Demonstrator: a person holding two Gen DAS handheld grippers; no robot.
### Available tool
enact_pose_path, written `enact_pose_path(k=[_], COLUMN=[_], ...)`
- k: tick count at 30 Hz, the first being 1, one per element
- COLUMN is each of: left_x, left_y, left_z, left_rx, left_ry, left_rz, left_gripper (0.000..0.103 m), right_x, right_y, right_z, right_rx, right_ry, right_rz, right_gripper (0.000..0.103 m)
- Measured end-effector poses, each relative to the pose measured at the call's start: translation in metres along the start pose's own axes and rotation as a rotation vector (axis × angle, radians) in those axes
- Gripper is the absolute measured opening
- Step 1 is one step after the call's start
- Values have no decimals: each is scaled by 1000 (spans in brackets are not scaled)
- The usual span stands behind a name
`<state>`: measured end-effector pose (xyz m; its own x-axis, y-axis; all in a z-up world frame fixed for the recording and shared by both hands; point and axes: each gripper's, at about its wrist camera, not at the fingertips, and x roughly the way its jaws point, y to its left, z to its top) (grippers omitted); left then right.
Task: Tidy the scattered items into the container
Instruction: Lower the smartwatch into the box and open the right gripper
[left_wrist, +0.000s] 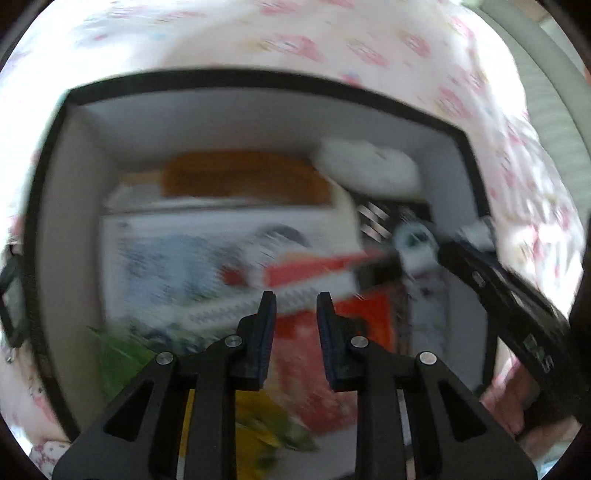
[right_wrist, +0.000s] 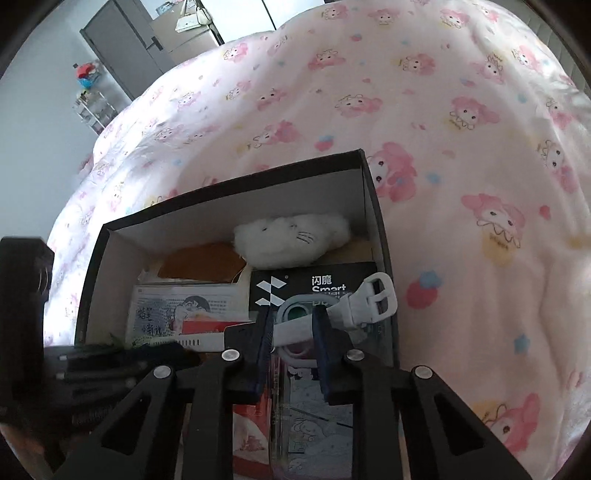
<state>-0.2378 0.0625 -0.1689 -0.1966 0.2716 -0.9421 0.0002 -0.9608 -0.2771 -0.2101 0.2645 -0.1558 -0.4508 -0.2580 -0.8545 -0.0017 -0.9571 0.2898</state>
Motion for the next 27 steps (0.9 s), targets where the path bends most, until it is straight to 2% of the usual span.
enact_pose_path(k=[2,4,6,8,10,12,14,17,20,23,27], left_x=[-6,-11,-14,-9,0,10,8,-6,-15,-18,-21], left_y=[8,10,4,-7,-12,-10,-4,9,13,14,16], left_z=[2,1,-6,-12,-13,-9,-5,-1,-4,-6,1], left_rx=[-28,-35,-5,36,50,33,-1,-60,-62,-33,-48], left_ry=[-29,-9,21,71,95,97,61,-24,-31,-48,-91], left_rz=[22,-53,-159,-191,-166,-111,-94,-25,-66,-101,-160], left_gripper=[22,22,22,22,22,21,21,21,21,21,21], right_x=[-1,-2,-6,-13,-15,-11,-2,9,23,20,1], right_y=[1,2,0,-2,1,3,5,9,12,10,2], right_z=[-1,-2,-3,-3,1,1,-1,-3,-8,-6,-4], right_rx=[-7,-14,13,33,9,-5,-18,-40,-30,-25,30], right_ry=[3,7,13,-19,-55,-39,-2,29,109,72,13], right_rz=[2,12,65,112,59,45,52,32,62,54,68], right_gripper=[20,21,21,21,21,21,21,19,19,19,19])
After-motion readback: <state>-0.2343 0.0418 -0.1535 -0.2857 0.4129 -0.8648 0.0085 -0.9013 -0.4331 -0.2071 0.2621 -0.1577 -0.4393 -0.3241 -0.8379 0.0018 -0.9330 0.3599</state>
